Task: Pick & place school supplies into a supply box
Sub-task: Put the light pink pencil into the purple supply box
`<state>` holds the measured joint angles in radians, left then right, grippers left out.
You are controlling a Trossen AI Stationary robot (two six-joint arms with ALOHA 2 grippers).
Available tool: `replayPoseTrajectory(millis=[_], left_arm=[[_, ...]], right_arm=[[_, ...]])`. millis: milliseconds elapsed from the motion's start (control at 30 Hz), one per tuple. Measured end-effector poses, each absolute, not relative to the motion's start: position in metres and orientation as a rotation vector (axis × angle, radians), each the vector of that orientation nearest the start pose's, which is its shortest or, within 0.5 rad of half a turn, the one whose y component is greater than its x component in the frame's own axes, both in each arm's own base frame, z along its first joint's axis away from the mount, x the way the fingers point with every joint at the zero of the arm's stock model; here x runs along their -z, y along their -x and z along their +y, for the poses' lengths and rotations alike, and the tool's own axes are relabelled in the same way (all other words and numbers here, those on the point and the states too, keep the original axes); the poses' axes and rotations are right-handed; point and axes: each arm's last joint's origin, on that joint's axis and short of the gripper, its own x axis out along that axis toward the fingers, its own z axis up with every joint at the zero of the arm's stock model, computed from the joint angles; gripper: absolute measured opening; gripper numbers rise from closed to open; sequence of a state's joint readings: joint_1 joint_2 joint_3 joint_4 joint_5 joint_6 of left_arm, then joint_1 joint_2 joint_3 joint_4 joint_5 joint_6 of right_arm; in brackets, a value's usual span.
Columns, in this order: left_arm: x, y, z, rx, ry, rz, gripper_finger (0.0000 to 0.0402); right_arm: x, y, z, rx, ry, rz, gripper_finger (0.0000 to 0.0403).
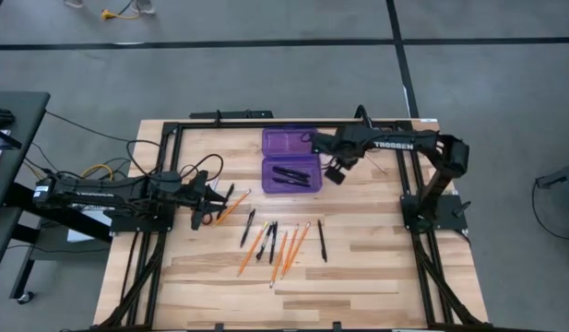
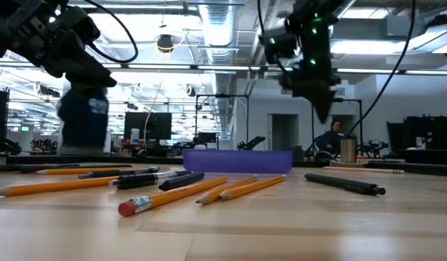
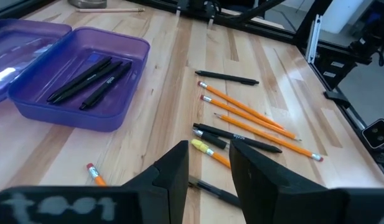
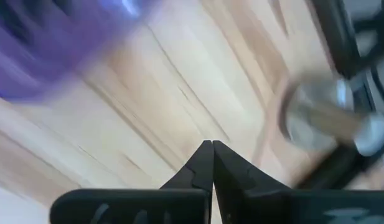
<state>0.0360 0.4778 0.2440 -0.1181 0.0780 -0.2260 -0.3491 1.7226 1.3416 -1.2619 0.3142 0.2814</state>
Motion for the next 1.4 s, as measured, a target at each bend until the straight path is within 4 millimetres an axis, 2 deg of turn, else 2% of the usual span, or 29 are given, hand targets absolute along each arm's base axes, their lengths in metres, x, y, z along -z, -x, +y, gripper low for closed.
replayPoseTrajectory(millis=[233,400,600,767,900,1100,1400], left_arm=[[-0.193,-0.128,0.002,0.002,0.239,0.359,0.0105],[-0.192,-0.128,0.002,0.002,0.239,0.363,0.0105],[-0.192,-0.128,0.002,0.002,0.239,0.362,0.0105],[-0.192,-0.128,0.002,0.002,0.239,0.362,0.0105],[-0.193,-0.128,0.003,-0.004,0.239,0.361,0.0105],[-0.193,-0.128,0.003,-0.009,0.238,0.360,0.0105],[-0.193,-0.128,0.003,-0.010,0.238,0.359,0.0105]], right_arm=[[-0.216,-0.241,-0.155,0.726,-0.354,1.760,0.0000],[-0.202,-0.220,-0.178,0.649,-0.490,1.749,0.0000],[-0.190,-0.201,-0.196,0.715,-0.574,1.710,0.0000],[-0.179,-0.188,-0.203,0.735,-0.624,1.703,0.0009],[-0.171,-0.182,-0.204,0.715,-0.688,1.686,0.0046],[-0.160,-0.178,-0.200,0.718,-0.686,1.689,0.0104],[-0.147,-0.173,-0.196,0.741,-0.677,1.684,0.0145]])
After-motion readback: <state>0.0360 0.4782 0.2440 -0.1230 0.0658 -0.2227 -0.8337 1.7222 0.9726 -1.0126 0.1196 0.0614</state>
